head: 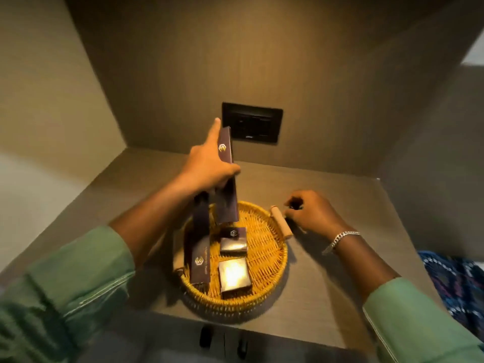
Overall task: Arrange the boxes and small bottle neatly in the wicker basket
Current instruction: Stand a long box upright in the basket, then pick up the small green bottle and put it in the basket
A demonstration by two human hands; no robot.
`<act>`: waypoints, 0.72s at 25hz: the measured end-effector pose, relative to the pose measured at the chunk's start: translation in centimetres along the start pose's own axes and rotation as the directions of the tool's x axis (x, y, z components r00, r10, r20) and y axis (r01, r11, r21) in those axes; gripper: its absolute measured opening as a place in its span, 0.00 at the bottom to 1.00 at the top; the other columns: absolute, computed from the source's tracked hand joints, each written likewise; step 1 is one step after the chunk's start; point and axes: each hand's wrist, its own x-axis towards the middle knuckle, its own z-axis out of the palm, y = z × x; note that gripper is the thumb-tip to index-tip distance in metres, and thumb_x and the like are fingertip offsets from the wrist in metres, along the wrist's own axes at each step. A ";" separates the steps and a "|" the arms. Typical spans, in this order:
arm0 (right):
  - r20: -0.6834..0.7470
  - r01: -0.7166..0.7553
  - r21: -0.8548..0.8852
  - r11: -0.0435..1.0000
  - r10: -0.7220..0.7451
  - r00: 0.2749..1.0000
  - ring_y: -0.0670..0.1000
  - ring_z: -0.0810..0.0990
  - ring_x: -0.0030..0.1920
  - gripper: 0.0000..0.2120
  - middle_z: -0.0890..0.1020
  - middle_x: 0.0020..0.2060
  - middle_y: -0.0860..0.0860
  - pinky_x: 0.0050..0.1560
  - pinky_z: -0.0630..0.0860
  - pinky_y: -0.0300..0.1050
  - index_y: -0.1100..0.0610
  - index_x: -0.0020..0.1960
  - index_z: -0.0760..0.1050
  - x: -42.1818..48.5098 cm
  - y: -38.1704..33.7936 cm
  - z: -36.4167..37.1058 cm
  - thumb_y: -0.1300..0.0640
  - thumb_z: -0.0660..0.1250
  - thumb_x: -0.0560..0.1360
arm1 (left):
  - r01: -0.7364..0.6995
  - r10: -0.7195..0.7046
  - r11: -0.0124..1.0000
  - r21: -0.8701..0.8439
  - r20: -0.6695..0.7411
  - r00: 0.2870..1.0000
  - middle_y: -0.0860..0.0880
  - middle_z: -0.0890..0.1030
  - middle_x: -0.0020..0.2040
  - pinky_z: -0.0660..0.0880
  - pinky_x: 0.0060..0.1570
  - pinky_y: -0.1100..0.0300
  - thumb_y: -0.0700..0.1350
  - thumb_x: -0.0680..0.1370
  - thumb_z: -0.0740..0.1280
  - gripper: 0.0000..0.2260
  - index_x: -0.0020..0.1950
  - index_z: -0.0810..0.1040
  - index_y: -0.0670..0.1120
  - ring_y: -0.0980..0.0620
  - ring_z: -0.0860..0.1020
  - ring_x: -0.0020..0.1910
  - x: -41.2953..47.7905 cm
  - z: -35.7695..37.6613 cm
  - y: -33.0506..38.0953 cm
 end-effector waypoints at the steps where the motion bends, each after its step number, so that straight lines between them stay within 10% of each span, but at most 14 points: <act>1: -0.015 -0.008 0.007 1.000 0.008 1.000 0.56 0.82 0.48 0.06 0.83 0.48 0.54 0.46 0.80 0.50 0.53 0.50 0.81 -0.1 -0.3 -0.2 0.58 0.72 0.73 | 0.022 -0.021 0.999 -0.040 0.015 1.000 0.39 0.70 0.69 0.80 0.51 0.51 0.47 0.70 0.75 0.47 0.77 0.44 0.60 0.40 0.77 0.58 -0.6 0.7 -0.6; 6: -0.248 0.092 0.044 0.995 -0.079 0.965 0.58 0.84 0.42 0.09 0.84 0.38 0.54 0.45 0.82 0.53 0.50 0.41 0.79 -0.9 -2.6 -5.0 0.58 0.78 0.65 | 0.012 0.001 0.996 -0.092 0.129 0.992 0.46 0.78 0.56 0.83 0.32 0.50 0.48 0.69 0.74 0.43 0.75 0.51 0.59 0.45 0.82 0.42 -3.7 5.7 0.0; 10: -0.300 0.146 0.128 0.981 -0.102 0.948 0.60 0.85 0.38 0.10 0.85 0.36 0.56 0.42 0.83 0.59 0.49 0.38 0.79 -2.7 -3.9 -7.6 0.50 0.76 0.60 | -0.028 0.028 1.000 -0.003 0.215 0.976 0.44 0.78 0.49 0.83 0.35 0.50 0.45 0.71 0.73 0.44 0.76 0.45 0.55 0.46 0.80 0.41 -6.2 8.9 0.1; 18: -0.264 0.256 0.159 0.954 -0.208 0.942 0.55 0.85 0.43 0.09 0.85 0.41 0.54 0.44 0.84 0.57 0.53 0.47 0.80 -4.0 -6.9 -7.1 0.57 0.76 0.69 | -0.103 0.120 0.974 0.200 -0.071 0.990 0.40 0.78 0.52 0.74 0.33 0.53 0.45 0.72 0.71 0.28 0.65 0.59 0.46 0.40 0.79 0.46 -6.5 10.0 0.5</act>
